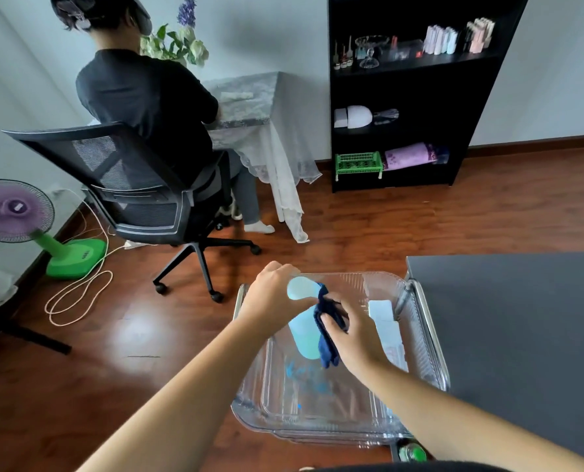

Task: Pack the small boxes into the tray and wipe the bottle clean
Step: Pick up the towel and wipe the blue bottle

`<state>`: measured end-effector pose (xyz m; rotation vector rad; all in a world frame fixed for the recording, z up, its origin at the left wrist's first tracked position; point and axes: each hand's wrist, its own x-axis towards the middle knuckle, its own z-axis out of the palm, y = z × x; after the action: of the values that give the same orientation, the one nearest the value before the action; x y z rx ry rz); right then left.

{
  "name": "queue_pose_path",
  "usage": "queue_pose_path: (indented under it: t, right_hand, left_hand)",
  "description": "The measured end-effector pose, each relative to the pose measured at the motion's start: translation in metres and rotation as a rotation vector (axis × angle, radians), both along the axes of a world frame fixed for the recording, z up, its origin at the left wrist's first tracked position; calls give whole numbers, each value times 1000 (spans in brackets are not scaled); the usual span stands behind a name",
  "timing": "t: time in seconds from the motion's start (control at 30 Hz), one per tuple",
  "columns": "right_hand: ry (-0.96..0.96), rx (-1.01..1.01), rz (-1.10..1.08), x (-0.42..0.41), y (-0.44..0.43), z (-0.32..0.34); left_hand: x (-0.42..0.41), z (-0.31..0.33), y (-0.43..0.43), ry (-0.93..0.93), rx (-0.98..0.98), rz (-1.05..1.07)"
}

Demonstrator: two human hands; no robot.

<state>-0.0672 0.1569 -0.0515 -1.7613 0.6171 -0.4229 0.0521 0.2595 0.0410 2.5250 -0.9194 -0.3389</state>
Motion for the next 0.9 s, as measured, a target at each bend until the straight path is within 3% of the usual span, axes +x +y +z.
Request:
queue_pose_path:
  t: [0.1, 0.2, 0.47, 0.63, 0.8, 0.9]
  right_hand:
    - [-45, -31, -59, 0, 6, -6]
    - [-28, -14, -63, 7, -4, -2]
    - [87, -57, 175, 42, -38, 28]
    - [-19, 59, 76, 24, -26, 17]
    - [-138, -30, -70, 8, 5, 6]
    - [-117, 24, -116, 3, 10, 4]
  left_hand:
    - [-8, -5, -4, -71, 18, 95]
    - [-6, -4, -9, -94, 53, 31]
    - [16, 7, -7, 117, 40, -198]
    - [6, -2, 3, 74, -43, -155]
    - [-13, -13, 2, -15, -68, 74]
    - [-15, -12, -5, -21, -32, 45]
